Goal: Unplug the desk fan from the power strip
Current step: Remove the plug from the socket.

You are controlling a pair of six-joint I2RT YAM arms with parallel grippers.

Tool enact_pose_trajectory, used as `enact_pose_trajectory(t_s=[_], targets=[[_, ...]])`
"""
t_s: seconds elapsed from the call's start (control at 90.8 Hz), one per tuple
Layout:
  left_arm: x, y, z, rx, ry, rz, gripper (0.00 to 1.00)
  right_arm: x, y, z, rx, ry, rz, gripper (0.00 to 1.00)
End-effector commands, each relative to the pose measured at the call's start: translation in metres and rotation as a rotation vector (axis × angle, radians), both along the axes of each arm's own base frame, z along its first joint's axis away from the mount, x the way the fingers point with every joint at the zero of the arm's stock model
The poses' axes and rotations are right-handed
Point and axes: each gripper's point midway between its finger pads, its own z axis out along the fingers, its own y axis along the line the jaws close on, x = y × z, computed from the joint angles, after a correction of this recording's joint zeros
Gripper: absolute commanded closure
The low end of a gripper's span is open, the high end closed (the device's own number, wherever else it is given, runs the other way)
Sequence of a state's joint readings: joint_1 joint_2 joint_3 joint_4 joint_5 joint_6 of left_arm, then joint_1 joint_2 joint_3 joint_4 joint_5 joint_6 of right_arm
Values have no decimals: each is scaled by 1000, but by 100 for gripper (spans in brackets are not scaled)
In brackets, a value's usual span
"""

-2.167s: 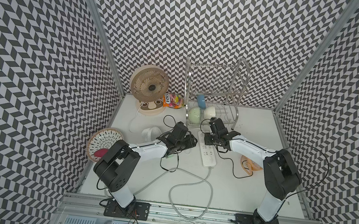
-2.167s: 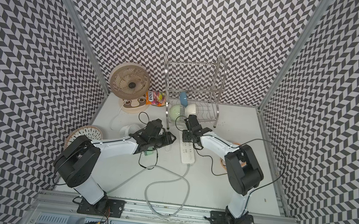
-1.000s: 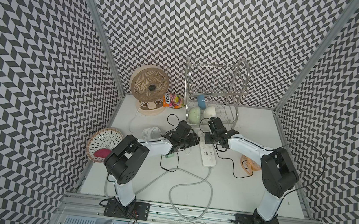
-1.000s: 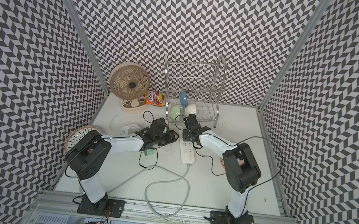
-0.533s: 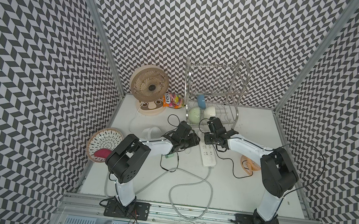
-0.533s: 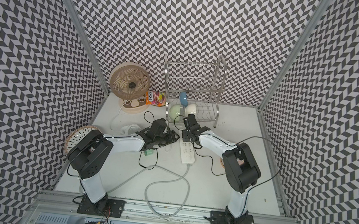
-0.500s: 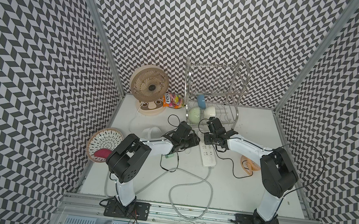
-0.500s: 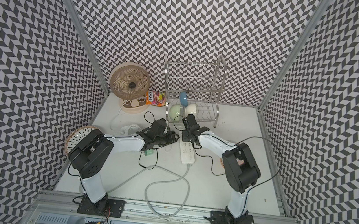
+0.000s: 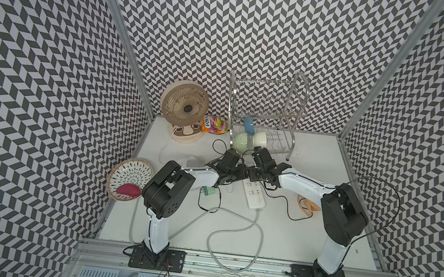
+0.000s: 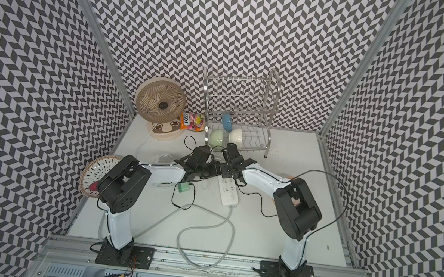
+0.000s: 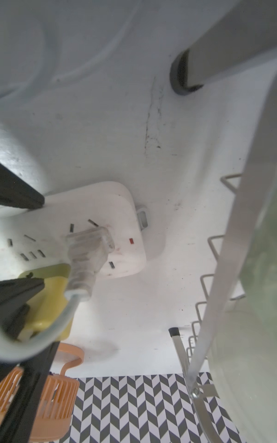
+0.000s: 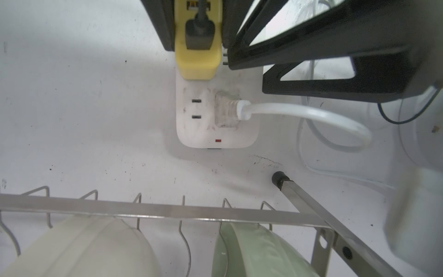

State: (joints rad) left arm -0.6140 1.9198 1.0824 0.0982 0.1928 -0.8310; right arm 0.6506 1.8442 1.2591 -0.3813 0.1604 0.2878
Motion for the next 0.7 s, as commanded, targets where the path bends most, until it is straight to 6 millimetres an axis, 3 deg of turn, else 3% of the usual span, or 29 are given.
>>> enact_pose_trajectory(t_s=[0.0, 0.242, 0.496, 0.606, 0.694], targets=[[0, 1, -7, 17, 27, 5, 48, 3, 8, 21, 45, -56, 18, 78], [-5, 1, -22, 24, 76, 6, 53, 3, 11, 25, 55, -61, 23, 78], [-9, 5, -32, 45, 101, 18, 60, -6, 41, 42, 65, -116, 92, 78], [-11, 8, -39, 66, 113, 24, 61, 0, 31, 41, 99, -113, 61, 78], [-14, 11, -45, 88, 123, 19, 61, 9, 11, 34, 126, -89, 8, 78]])
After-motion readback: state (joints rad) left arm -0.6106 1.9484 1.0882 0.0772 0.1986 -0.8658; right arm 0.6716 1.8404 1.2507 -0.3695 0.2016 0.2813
